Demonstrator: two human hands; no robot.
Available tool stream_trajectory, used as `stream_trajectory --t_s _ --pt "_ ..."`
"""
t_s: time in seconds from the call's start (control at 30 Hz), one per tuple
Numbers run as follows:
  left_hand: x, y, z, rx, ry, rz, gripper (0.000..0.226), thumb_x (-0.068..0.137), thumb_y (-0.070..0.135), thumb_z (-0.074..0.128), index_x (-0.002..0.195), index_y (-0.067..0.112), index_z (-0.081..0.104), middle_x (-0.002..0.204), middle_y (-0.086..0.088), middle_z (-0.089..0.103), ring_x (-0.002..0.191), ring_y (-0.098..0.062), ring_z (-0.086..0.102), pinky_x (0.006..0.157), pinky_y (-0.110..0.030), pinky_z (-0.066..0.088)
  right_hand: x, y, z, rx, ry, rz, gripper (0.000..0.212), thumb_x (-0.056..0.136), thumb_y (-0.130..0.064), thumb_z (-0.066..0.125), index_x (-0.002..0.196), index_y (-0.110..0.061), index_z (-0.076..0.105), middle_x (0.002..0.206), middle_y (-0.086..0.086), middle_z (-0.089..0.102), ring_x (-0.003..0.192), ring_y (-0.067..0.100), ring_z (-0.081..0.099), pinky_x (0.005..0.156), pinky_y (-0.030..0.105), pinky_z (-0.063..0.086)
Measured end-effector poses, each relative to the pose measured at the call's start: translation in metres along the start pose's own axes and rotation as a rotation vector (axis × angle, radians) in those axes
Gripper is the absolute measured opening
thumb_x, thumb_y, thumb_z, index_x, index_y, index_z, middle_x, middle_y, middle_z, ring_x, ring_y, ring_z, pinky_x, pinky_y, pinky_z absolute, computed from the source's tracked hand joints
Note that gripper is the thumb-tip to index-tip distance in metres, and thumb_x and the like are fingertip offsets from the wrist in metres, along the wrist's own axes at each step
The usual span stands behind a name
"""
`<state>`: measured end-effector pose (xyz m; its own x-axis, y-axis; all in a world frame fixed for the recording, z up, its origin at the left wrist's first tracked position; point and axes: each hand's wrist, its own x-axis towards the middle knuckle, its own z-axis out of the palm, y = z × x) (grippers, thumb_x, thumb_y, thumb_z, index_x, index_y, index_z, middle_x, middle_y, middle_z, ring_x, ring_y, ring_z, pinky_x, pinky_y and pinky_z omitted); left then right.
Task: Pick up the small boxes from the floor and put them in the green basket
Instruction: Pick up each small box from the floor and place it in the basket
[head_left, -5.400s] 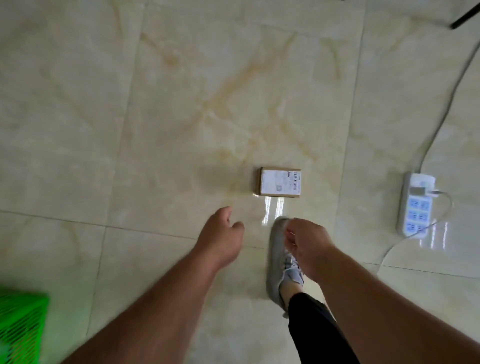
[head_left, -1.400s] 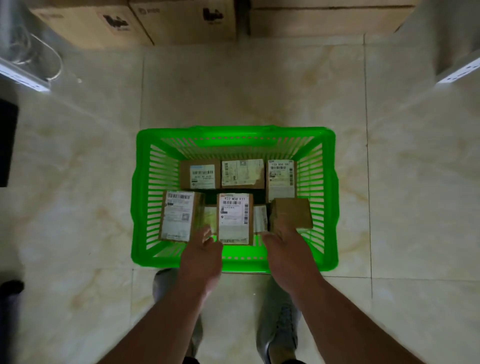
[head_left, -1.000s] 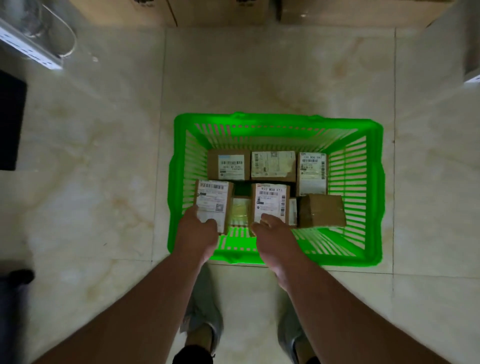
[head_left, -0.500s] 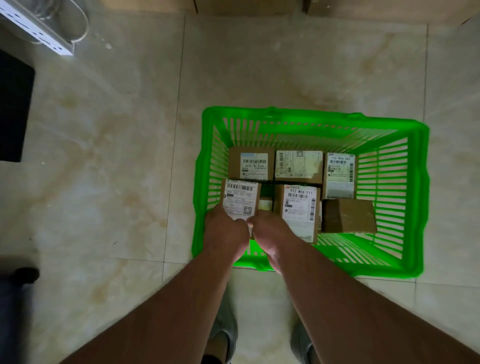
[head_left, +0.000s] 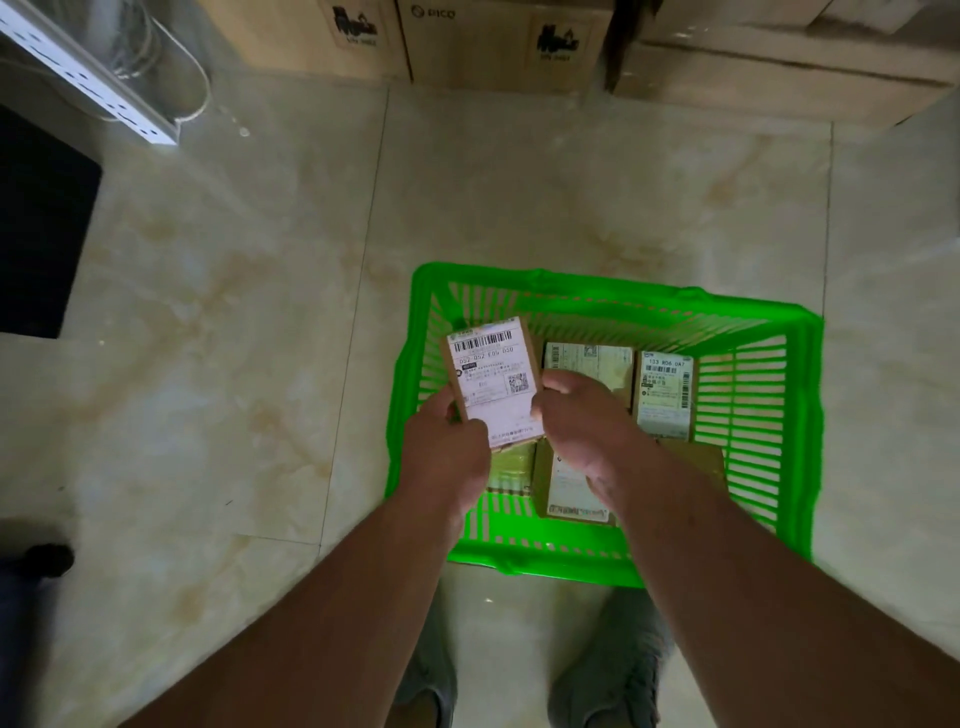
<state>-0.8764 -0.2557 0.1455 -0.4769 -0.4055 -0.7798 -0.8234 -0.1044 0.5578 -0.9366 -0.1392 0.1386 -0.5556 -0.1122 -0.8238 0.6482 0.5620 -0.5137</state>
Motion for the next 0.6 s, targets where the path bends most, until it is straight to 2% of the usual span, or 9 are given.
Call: stream_trajectory --t_s 0.07,0.17,0.23,0.3,0.37,0.43,0.47,0.53,0.6 --pt "0.001 0.006 0.003 -0.044 -0.043 -0.033 0.04 0.09 -0.001 0.049 0.116 0.022 0.068 0.11 0.009 0.075 0.097 -0.009 0.07 0.073 -0.02 0.053 0.007 -0.008 -0.006 -0.057 -0.011 -0.024 0.048 0.093 -0.016 0.044 0.139 -0.02 0.057 0.138 0.004 0.065 0.082 0.002 0.058 0.054 0.015 0.041" --pt "0.007 0.007 0.007 -0.089 -0.046 -0.066 0.036 0.09 0.002 0.05 0.112 0.024 0.069 0.111 0.007 0.077 0.099 -0.012 0.07 0.072 -0.025 0.05 0.019 -0.015 -0.008 -0.15 -0.007 -0.065 0.036 0.09 -0.016 0.044 0.119 -0.021 0.065 0.128 0.003 0.071 0.077 0.0 0.059 0.047 0.017 0.043" --pt "0.014 0.006 0.012 -0.121 -0.061 -0.099 0.036 0.09 0.004 0.052 0.116 0.022 0.069 0.112 0.004 0.077 0.103 -0.014 0.07 0.08 -0.029 0.053 0.029 -0.019 -0.008 -0.25 -0.004 -0.101 0.03 0.089 -0.018 0.044 0.11 -0.023 0.064 0.122 0.003 0.073 0.077 0.006 0.063 0.049 0.022 0.043" --pt "0.02 0.005 0.017 -0.17 -0.086 -0.143 0.034 0.09 0.006 0.053 0.114 0.024 0.067 0.113 0.002 0.075 0.109 -0.017 0.067 0.098 -0.038 0.052 0.041 -0.023 -0.007 -0.35 0.001 -0.133 0.036 0.091 -0.017 0.044 0.123 -0.022 0.06 0.129 0.008 0.069 0.083 0.017 0.068 0.056 0.027 0.05" --pt "0.024 0.004 0.024 -0.216 -0.121 -0.186 0.038 0.09 0.005 0.051 0.119 0.025 0.066 0.119 0.001 0.073 0.116 -0.019 0.063 0.109 -0.047 0.045 0.052 -0.026 -0.005 -0.431 0.007 -0.147 0.049 0.095 -0.016 0.045 0.143 -0.019 0.048 0.145 0.01 0.058 0.101 0.025 0.069 0.071 0.03 0.055" --pt "0.029 0.0 0.029 -0.294 -0.125 -0.253 0.042 0.09 0.003 0.049 0.124 0.021 0.065 0.118 0.0 0.072 0.115 -0.02 0.061 0.111 -0.051 0.043 0.062 -0.029 -0.003 -0.509 -0.005 -0.174 0.054 0.097 -0.015 0.046 0.151 -0.018 0.039 0.152 0.011 0.05 0.11 0.028 0.067 0.067 0.027 0.048" --pt "0.031 -0.001 0.032 -0.346 -0.115 -0.29 0.038 0.091 0.001 0.049 0.119 0.021 0.066 0.111 0.001 0.072 0.108 -0.019 0.062 0.109 -0.049 0.046 0.066 -0.03 -0.001 -0.538 -0.01 -0.189 0.055 0.098 -0.014 0.046 0.152 -0.018 0.038 0.154 0.011 0.048 0.11 0.028 0.067 0.064 0.025 0.045" --pt "0.034 -0.005 0.035 -0.455 -0.098 -0.364 0.033 0.092 -0.003 0.049 0.106 0.022 0.066 0.101 0.001 0.07 0.095 -0.015 0.062 0.102 -0.041 0.052 0.074 -0.032 0.001 -0.584 -0.02 -0.204 0.055 0.099 -0.013 0.045 0.153 -0.019 0.037 0.156 0.011 0.045 0.119 0.027 0.063 0.072 0.024 0.044" --pt "0.038 -0.006 0.037 -0.543 -0.086 -0.415 0.03 0.093 -0.004 0.051 0.106 0.018 0.066 0.1 -0.001 0.068 0.091 -0.014 0.062 0.098 -0.036 0.055 0.081 -0.035 0.004 -0.604 -0.035 -0.206 0.056 0.098 -0.012 0.045 0.153 -0.02 0.038 0.157 0.011 0.044 0.128 0.028 0.057 0.079 0.024 0.046"
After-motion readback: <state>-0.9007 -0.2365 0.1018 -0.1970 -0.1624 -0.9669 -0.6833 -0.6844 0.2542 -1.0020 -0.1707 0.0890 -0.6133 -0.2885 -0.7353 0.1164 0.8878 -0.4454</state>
